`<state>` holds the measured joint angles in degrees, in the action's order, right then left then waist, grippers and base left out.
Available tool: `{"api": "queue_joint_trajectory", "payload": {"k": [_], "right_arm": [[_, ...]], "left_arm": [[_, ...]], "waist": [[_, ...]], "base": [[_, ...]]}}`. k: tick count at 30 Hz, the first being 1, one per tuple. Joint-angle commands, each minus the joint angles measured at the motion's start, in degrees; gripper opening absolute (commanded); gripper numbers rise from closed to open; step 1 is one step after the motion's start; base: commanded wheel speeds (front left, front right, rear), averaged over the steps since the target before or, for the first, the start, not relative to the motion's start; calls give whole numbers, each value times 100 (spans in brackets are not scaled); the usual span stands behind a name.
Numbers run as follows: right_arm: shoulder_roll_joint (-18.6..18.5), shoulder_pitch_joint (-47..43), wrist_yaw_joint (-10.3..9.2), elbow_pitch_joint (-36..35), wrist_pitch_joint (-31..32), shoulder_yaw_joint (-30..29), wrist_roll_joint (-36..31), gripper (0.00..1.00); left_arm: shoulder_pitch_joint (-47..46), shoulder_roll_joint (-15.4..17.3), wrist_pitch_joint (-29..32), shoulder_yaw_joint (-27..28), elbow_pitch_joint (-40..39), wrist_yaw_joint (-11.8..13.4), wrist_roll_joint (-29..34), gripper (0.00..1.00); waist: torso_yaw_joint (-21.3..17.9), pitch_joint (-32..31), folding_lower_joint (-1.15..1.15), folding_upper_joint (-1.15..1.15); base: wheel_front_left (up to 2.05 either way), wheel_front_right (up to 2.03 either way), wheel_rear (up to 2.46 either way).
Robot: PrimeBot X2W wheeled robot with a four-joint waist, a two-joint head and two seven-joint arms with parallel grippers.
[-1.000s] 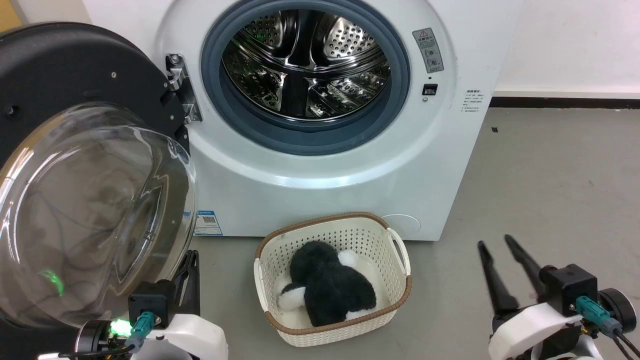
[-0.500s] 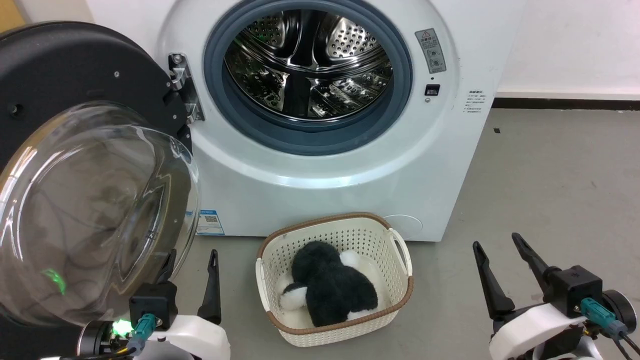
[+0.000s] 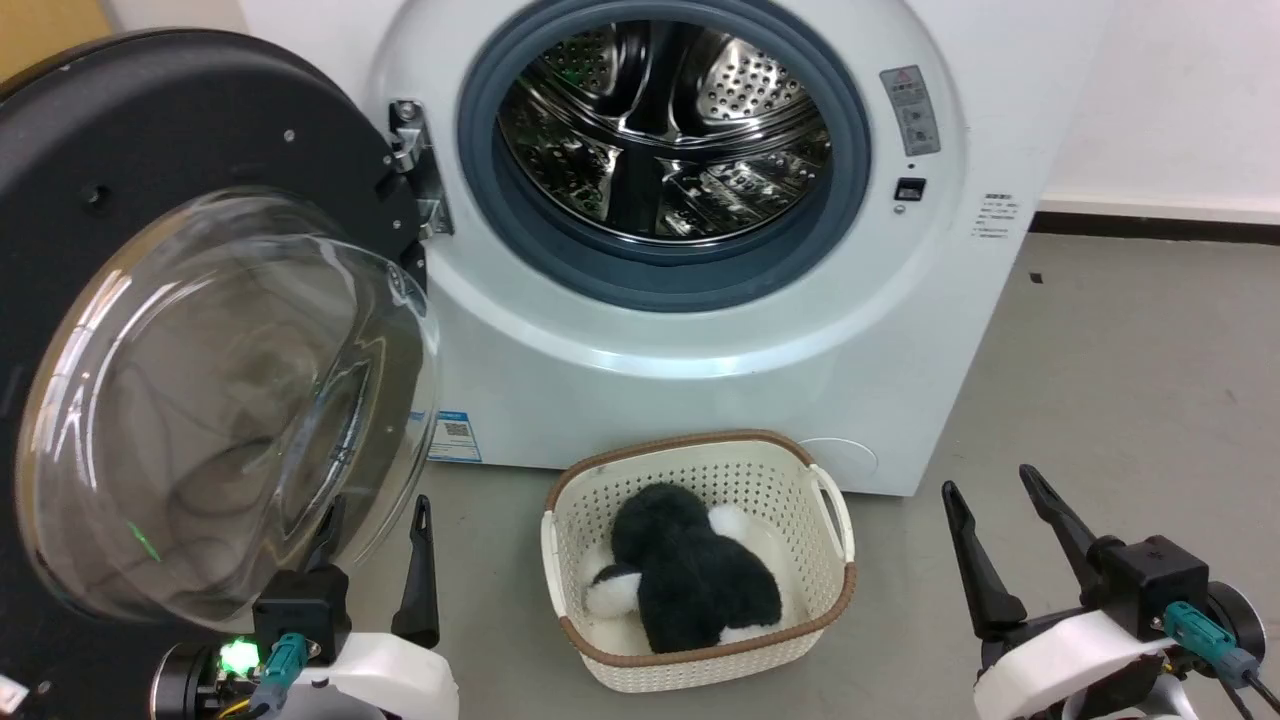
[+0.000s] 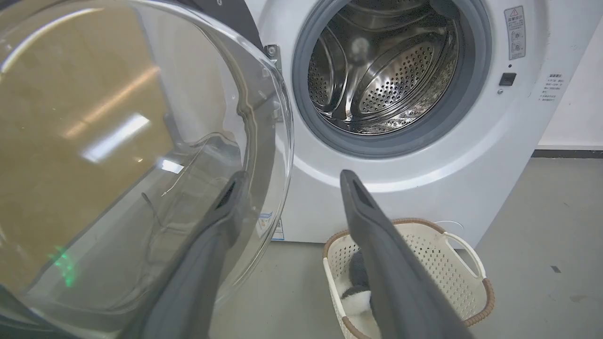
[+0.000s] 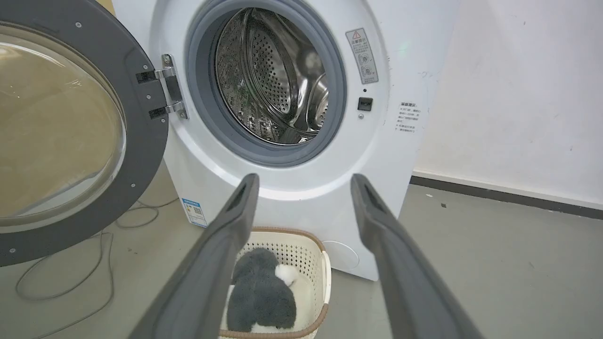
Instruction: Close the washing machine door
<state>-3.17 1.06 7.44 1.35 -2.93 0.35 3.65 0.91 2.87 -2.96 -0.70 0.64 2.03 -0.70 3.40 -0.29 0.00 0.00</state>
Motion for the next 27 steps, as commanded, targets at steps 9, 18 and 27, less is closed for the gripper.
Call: {"api": "queue_joint_trajectory", "payload": {"k": [9, 18, 27], "right_arm": [[9, -60, 1, 68, -162, 80, 136, 100], [11, -74, 2, 101, -269, 167, 238, 100], [13, -123, 2, 159, -389, 228, 315, 100]], "left_arm": [[79, 21, -157, 17, -3, 83, -56, 100], [126, 33, -265, 14, -2, 129, -65, 100], [153, 32, -385, -2, -2, 197, -90, 100]], "waist": [[303, -31, 0, 0], [576, -69, 0, 0], [920, -112, 0, 0]], "base": [[0, 0, 0], [0, 0, 0], [0, 0, 0]]}}
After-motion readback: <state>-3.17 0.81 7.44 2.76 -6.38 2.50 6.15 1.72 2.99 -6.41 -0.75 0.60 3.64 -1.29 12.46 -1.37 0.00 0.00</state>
